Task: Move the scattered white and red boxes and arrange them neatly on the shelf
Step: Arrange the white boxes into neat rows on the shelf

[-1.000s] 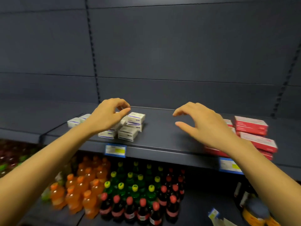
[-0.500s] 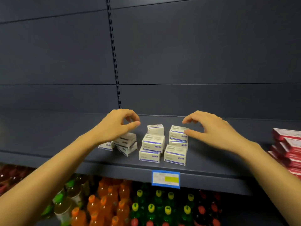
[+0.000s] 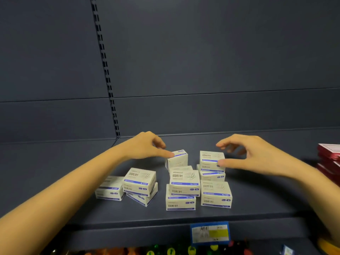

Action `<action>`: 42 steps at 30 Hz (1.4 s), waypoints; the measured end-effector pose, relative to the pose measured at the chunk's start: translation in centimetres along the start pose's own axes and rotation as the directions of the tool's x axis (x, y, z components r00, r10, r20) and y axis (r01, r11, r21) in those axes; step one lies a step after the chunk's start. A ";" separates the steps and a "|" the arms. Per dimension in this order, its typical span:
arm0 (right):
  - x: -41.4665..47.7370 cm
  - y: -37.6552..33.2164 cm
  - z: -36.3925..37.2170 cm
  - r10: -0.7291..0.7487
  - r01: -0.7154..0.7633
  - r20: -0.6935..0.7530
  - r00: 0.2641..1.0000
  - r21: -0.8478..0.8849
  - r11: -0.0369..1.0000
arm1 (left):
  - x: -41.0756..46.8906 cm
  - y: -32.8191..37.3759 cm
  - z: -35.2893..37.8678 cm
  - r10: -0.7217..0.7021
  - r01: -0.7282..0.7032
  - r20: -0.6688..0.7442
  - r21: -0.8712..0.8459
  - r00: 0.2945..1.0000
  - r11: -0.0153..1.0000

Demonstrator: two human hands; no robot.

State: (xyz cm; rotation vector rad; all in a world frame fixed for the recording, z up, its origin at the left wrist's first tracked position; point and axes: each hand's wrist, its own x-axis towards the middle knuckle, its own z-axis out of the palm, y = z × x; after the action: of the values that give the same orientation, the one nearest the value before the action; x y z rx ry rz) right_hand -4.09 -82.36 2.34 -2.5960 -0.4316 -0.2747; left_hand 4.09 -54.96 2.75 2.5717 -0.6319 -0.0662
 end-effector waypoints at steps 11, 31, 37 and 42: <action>1.5 0.5 0.2 -0.043 0.040 0.104 0.994 0.034 0.999 | 1.2 -0.3 0.5 0.032 0.061 0.320 -0.277 0.947 0.959; 12.1 3.0 2.4 -0.031 0.030 0.024 0.999 0.038 0.999 | 6.5 -3.3 0.7 -0.036 0.032 -0.133 -0.037 0.990 0.999; 13.1 4.2 4.2 -0.007 0.002 0.109 0.994 0.040 0.999 | 7.2 -3.6 0.8 0.001 -0.005 -0.114 -0.032 0.993 0.999; 13.5 4.1 5.4 -0.017 0.011 0.077 0.997 0.077 0.997 | 7.6 -3.2 1.1 0.016 -0.021 -0.116 -0.036 0.993 0.999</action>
State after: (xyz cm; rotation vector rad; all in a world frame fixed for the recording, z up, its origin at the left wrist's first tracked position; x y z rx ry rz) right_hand 10.53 -79.68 -0.42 -2.5354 -0.4778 -0.1596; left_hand 12.07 -56.44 0.81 2.5125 -0.6052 0.0761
